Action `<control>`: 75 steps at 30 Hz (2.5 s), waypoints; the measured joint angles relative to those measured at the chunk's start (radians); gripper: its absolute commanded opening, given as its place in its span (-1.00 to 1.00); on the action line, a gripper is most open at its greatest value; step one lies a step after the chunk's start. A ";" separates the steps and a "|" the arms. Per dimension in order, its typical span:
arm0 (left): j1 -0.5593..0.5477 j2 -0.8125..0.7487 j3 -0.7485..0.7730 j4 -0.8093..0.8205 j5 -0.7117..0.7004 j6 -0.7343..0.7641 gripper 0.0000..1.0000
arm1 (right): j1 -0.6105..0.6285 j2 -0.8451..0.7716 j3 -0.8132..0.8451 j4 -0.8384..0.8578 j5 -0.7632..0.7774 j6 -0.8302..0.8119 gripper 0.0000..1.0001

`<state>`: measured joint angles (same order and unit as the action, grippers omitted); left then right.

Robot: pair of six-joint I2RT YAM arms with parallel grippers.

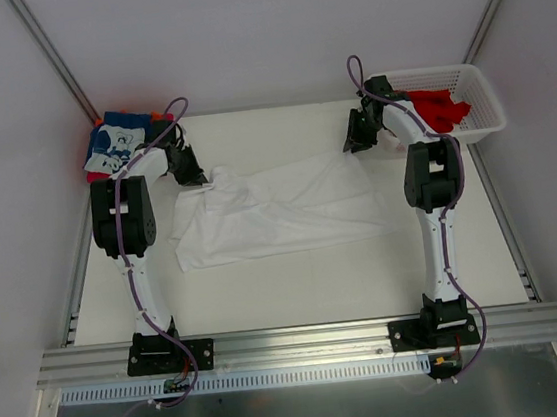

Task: Fold and stack the t-shirts
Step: Fold the tshirt

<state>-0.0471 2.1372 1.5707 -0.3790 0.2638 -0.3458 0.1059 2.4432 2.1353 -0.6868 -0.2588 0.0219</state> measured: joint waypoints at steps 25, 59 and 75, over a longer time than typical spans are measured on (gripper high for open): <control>0.000 -0.070 -0.056 0.015 -0.050 0.000 -1.00 | 0.000 -0.047 -0.072 0.020 0.003 0.000 -0.99; -0.111 -0.553 -0.342 0.046 -0.142 -0.003 -1.00 | -0.019 -0.374 -0.451 0.000 0.126 0.037 -0.99; -0.161 -0.797 -0.529 0.046 -0.171 -0.014 -1.00 | -0.009 -0.654 -0.665 0.007 0.168 0.037 -0.99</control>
<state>-0.2081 1.3399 1.0412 -0.3332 0.0933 -0.3599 0.0967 1.7893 1.4700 -0.6796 -0.0906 0.0593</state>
